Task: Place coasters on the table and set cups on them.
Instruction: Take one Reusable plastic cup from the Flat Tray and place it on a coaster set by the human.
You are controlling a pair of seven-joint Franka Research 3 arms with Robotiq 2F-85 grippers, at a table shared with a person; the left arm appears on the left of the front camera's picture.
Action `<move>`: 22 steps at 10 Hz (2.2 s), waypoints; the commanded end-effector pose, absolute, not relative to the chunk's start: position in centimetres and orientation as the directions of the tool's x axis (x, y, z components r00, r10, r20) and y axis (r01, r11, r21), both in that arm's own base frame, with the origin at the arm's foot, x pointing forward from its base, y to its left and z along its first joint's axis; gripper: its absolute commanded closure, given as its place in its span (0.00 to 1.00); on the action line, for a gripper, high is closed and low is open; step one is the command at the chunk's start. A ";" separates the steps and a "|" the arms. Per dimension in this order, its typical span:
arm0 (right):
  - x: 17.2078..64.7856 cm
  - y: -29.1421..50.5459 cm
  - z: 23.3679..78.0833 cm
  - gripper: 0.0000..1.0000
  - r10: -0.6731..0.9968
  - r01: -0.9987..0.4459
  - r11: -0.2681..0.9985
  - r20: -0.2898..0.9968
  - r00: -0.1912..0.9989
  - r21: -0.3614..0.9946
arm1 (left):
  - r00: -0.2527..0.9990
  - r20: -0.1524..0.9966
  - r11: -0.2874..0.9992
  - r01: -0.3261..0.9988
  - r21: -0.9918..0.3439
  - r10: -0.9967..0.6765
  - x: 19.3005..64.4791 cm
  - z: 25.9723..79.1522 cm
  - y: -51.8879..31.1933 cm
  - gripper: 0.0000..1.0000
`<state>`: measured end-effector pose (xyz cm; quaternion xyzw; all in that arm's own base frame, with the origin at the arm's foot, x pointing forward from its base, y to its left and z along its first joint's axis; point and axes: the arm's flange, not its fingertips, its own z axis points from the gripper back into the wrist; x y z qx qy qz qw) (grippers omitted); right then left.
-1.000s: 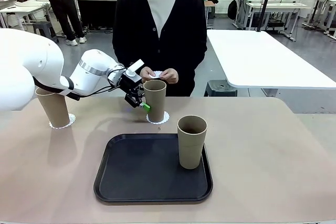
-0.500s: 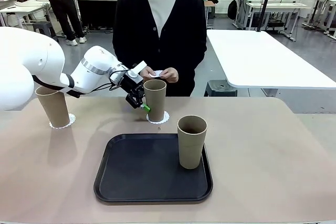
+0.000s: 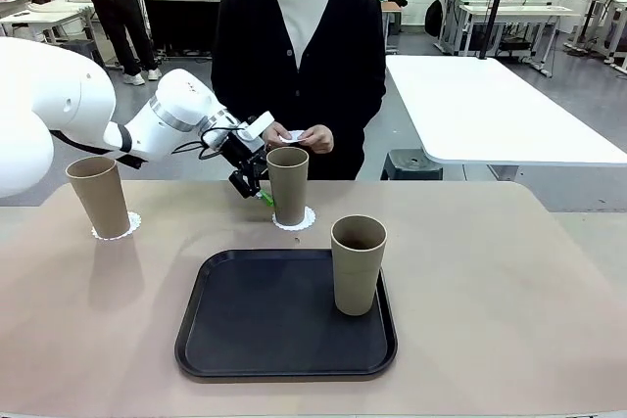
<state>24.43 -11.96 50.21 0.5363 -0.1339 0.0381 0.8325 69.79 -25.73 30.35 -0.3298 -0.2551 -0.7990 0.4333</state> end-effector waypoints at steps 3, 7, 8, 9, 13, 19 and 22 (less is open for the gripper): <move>24.5 -11.9 50.2 0.00 -0.079 -0.215 0.409 0.269 0.960 0.887 | -0.437 0.615 -0.449 0.881 0.148 -0.656 66.8 34.8 -24.3 0.00; 24.5 -11.9 50.2 0.00 -0.079 -0.215 0.409 0.269 0.960 0.887 | -0.317 0.355 -0.229 0.936 0.266 -0.880 61.4 45.7 -21.4 0.00; 24.5 -11.9 50.2 0.00 -0.079 -0.215 0.409 0.269 0.960 0.887 | -0.245 0.275 -0.169 0.947 0.272 -0.930 59.2 48.2 -20.4 0.00; 24.5 -11.9 50.2 0.00 -0.079 -0.215 0.409 0.269 0.960 0.887 | -0.149 0.215 -0.091 0.962 0.256 -0.965 57.0 49.6 -19.6 0.00; 24.5 -11.9 50.2 0.00 -0.079 -0.215 0.409 0.269 0.960 0.887 | 0.169 0.159 0.186 0.977 0.103 -0.973 47.9 52.1 -17.0 0.00; 24.5 -11.9 50.2 0.00 -0.079 -0.215 0.409 0.269 0.960 0.887 | 0.160 0.137 0.176 0.978 0.114 -0.978 47.5 51.5 -16.5 0.00; 24.5 -11.9 50.2 0.00 -0.079 -0.215 0.409 0.269 0.960 0.887 | 0.160 0.137 0.176 0.978 0.114 -0.978 47.5 51.5 -16.5 0.00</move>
